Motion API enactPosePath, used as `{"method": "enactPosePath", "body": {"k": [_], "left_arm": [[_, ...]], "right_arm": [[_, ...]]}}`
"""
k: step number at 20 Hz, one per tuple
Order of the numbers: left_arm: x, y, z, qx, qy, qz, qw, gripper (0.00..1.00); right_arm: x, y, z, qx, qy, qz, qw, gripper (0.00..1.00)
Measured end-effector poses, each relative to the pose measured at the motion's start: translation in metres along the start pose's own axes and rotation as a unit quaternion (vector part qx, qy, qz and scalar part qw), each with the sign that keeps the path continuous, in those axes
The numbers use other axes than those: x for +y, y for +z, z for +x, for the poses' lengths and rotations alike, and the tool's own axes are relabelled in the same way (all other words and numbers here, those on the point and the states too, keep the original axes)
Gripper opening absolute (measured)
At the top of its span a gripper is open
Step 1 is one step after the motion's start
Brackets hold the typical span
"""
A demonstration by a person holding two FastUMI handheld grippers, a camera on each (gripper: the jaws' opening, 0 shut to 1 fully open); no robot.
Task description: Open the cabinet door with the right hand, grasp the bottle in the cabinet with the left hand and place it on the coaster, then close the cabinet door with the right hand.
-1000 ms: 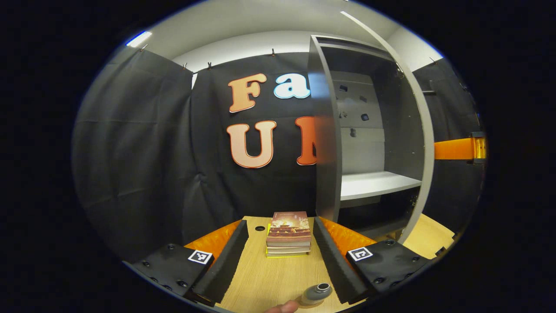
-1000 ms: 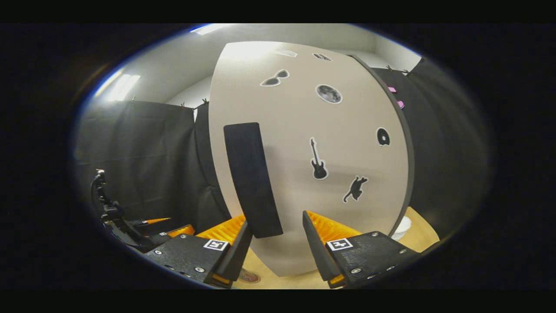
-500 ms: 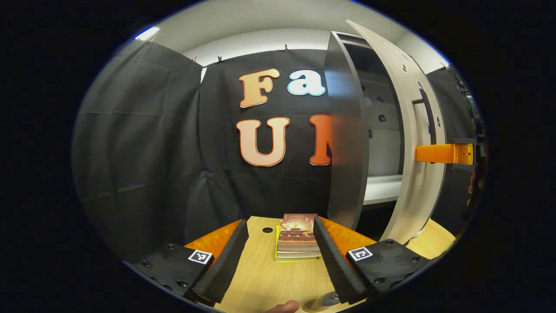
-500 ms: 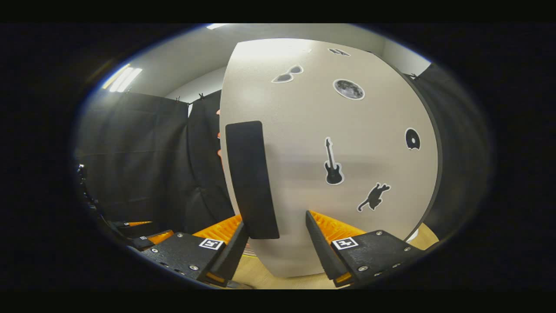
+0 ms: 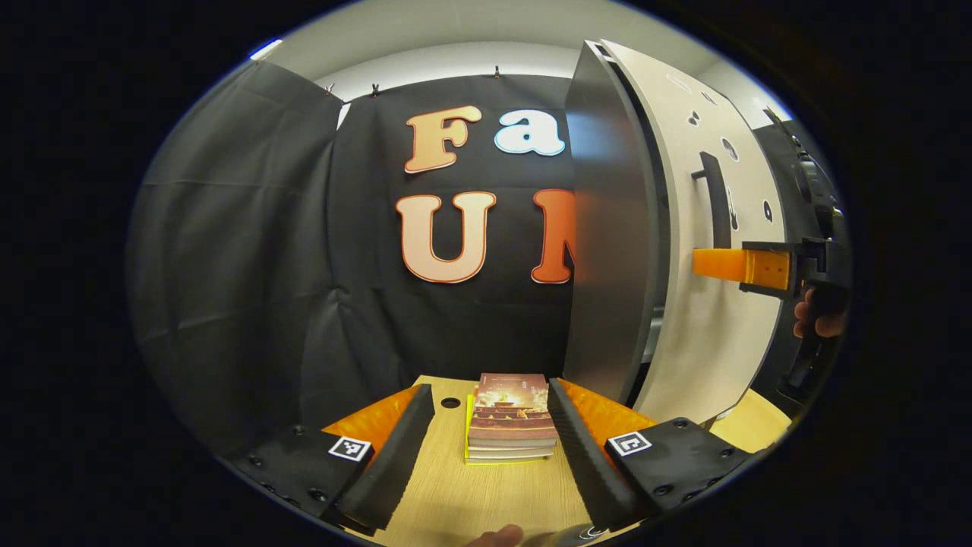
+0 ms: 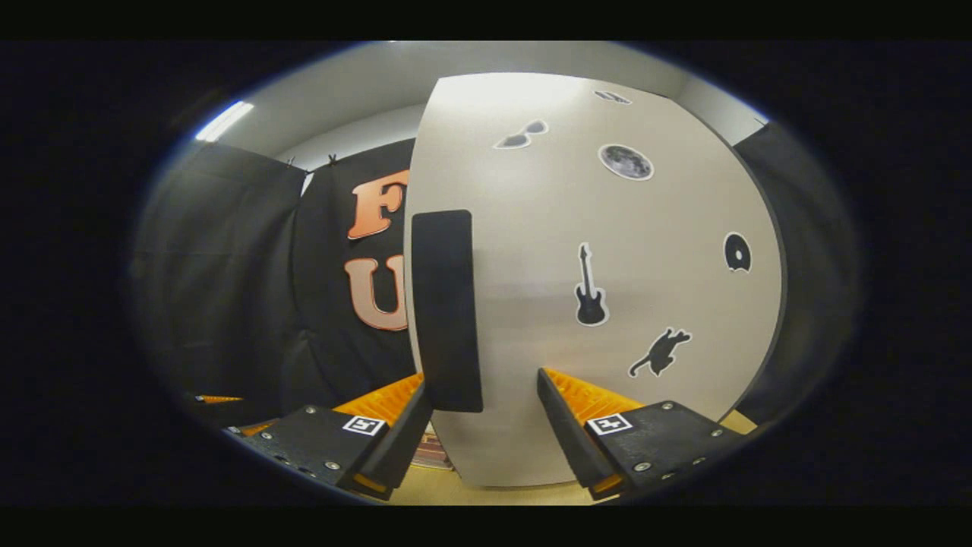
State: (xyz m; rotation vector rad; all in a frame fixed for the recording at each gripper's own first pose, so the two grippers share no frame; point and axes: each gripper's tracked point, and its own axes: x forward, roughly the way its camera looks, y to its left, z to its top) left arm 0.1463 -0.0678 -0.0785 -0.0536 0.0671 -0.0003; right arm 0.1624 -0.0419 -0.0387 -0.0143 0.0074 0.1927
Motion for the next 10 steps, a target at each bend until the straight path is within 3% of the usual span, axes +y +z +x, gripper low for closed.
{"method": "enactPosePath", "body": {"k": [2, 5, 10], "left_arm": [[-0.005, -0.004, 0.010, 0.002, -0.008, -0.001, 1.000, 0.94], [-0.006, -0.010, 0.012, 0.007, -0.008, -0.008, 1.000, 0.97], [-0.010, -0.015, -0.012, 0.023, 0.004, -0.016, 1.000, 0.97]], "right_arm": [[0.000, -0.002, 0.002, 0.000, -0.008, -0.018, 1.000, 0.82], [-0.003, -0.007, 0.012, -0.001, -0.018, -0.019, 1.000, 0.83], [-0.004, -0.004, 0.013, -0.015, -0.025, -0.013, 0.999, 0.84]]}}
